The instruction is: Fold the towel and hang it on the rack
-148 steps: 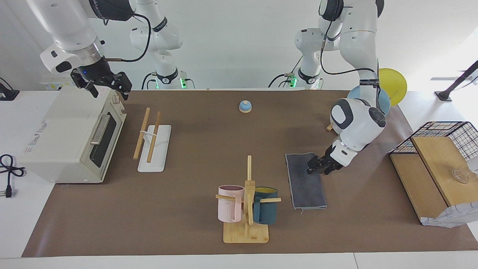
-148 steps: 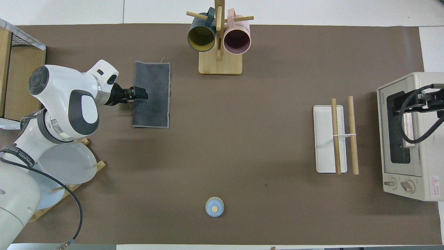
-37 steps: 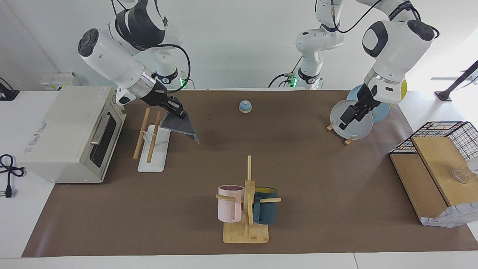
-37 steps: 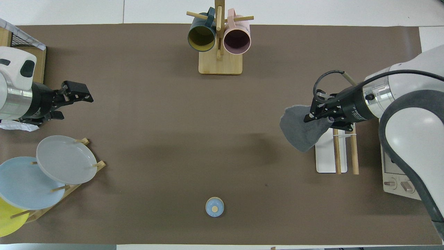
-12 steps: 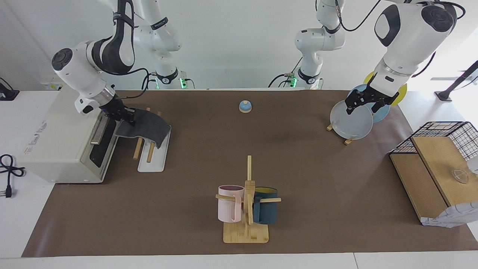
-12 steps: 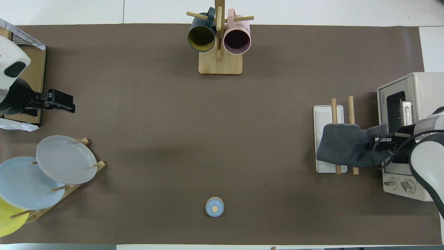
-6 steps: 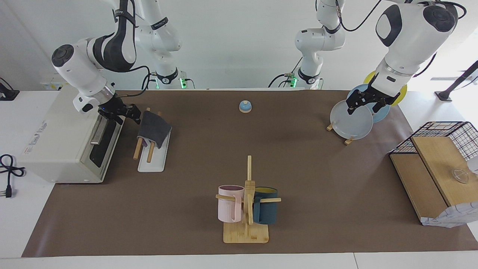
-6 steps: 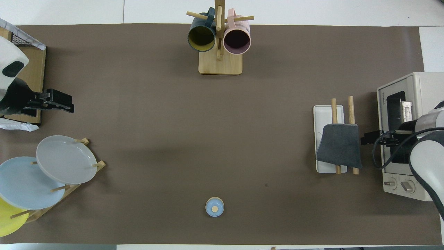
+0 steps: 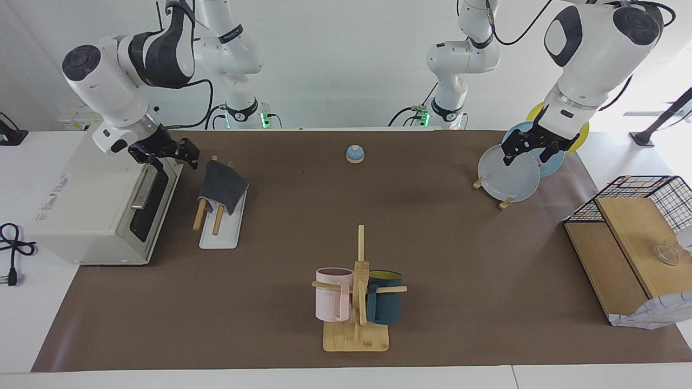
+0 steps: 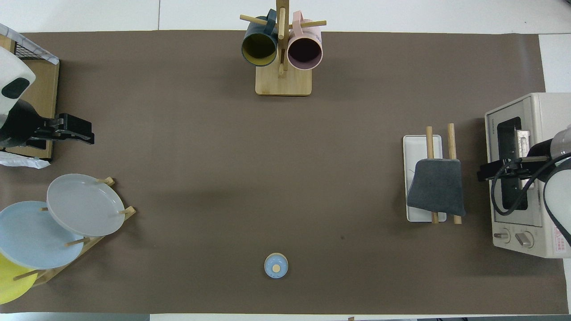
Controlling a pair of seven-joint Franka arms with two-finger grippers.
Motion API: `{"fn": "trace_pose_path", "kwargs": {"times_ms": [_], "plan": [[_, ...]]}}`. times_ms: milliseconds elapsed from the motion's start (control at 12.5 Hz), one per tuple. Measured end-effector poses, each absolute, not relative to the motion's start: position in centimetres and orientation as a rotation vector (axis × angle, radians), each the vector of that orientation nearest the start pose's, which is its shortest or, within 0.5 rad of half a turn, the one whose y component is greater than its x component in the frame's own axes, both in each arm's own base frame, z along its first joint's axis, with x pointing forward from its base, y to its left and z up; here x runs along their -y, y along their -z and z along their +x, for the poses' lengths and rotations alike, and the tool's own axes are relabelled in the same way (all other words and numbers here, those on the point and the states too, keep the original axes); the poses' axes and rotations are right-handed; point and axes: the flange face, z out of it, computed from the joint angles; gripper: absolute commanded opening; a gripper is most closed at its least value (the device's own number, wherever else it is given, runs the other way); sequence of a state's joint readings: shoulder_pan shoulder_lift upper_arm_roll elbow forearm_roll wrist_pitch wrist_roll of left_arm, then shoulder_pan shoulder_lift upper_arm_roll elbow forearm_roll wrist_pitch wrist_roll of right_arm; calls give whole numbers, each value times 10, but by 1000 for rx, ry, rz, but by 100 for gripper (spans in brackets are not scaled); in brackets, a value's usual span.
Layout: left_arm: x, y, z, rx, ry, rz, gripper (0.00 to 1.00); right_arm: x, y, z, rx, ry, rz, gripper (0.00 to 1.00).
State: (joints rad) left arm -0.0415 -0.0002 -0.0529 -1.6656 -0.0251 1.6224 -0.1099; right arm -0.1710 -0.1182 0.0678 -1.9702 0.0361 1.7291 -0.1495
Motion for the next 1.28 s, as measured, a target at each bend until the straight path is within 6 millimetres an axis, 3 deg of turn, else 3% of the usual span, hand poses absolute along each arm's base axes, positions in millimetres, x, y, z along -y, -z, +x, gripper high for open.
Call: {"fn": "trace_pose_path", "kwargs": {"times_ms": [160, 480, 1280], "plan": [[54, -586, 553, 32, -68, -3161, 100, 42, -547, 513, 91, -160, -3113, 100], [52, -586, 553, 35, -67, -3161, 100, 25, -589, 514, 140, -198, -3116, 100], [52, -586, 553, 36, -67, -3161, 100, -1, -633, 516, 173, -201, -3169, 100]]}}
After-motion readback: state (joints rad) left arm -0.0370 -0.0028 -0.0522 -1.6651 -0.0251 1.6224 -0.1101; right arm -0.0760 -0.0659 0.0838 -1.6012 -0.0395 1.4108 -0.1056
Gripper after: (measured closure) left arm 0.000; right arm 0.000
